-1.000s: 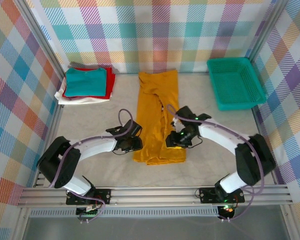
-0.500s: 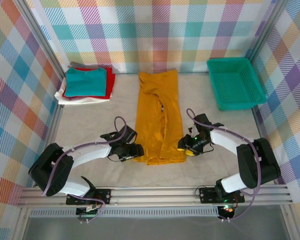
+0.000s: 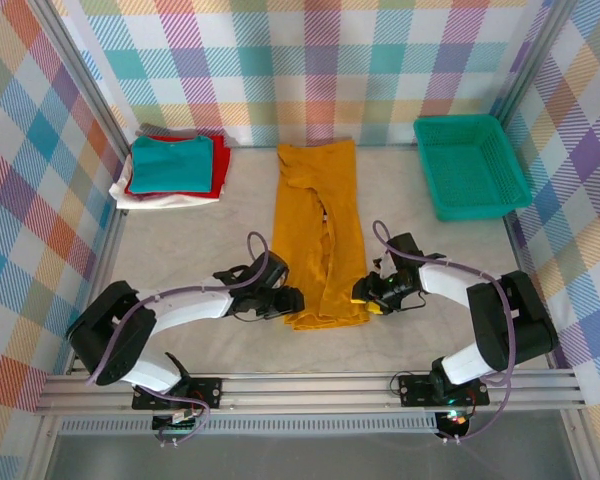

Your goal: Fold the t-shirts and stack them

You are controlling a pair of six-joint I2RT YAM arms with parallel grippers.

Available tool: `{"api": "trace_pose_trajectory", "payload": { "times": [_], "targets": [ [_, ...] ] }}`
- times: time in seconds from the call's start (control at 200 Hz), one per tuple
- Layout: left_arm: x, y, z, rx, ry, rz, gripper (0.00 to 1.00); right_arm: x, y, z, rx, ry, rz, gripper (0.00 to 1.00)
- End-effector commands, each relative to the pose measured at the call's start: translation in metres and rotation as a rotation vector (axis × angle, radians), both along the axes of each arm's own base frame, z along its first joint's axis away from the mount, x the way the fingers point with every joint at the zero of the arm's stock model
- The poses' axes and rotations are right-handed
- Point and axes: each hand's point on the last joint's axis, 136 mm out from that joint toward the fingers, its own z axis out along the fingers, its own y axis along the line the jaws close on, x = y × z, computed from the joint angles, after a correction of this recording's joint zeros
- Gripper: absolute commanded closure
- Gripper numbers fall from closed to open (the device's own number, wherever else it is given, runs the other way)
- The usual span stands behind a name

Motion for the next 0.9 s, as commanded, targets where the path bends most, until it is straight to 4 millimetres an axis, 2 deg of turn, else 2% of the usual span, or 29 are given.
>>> {"api": "trace_pose_trajectory", "payload": {
  "times": [0.0, 0.09, 0.225, 0.335, 0.42, 0.59, 0.725, 0.845, 0.895],
  "targets": [
    [0.005, -0.022, 0.010, -0.053, -0.035, -0.037, 0.55, -0.005, 0.001, 0.001, 0.031, 0.012, -0.011, 0.55],
    [0.003, -0.018, 0.005, -0.033, -0.024, -0.023, 0.64, -0.009, -0.003, -0.001, 0.006, 0.024, -0.023, 0.59],
    [-0.001, -0.004, -0.002, 0.014, -0.019, 0.003, 0.66, -0.015, -0.006, -0.003, 0.000, 0.043, -0.036, 0.59],
    [-0.005, 0.004, -0.010, 0.041, 0.003, 0.026, 0.63, -0.021, -0.005, -0.002, 0.006, 0.060, -0.029, 0.56],
    [-0.007, 0.012, -0.016, 0.064, 0.008, 0.046, 0.56, -0.022, -0.004, 0.000, 0.008, 0.061, -0.017, 0.55],
    [-0.013, 0.027, -0.024, 0.118, 0.032, 0.063, 0.55, -0.023, 0.002, -0.002, 0.006, 0.067, 0.001, 0.59],
    [-0.012, 0.028, -0.021, 0.114, 0.035, 0.069, 0.56, -0.022, 0.005, -0.004, -0.002, 0.075, 0.007, 0.63],
    [-0.011, 0.035, -0.019, 0.131, 0.016, 0.081, 0.65, -0.021, 0.005, -0.007, -0.010, 0.079, -0.002, 0.71],
    [-0.011, 0.037, -0.022, 0.129, 0.020, 0.093, 0.73, -0.020, 0.004, -0.008, -0.014, 0.084, -0.011, 0.76]
  ]
}}
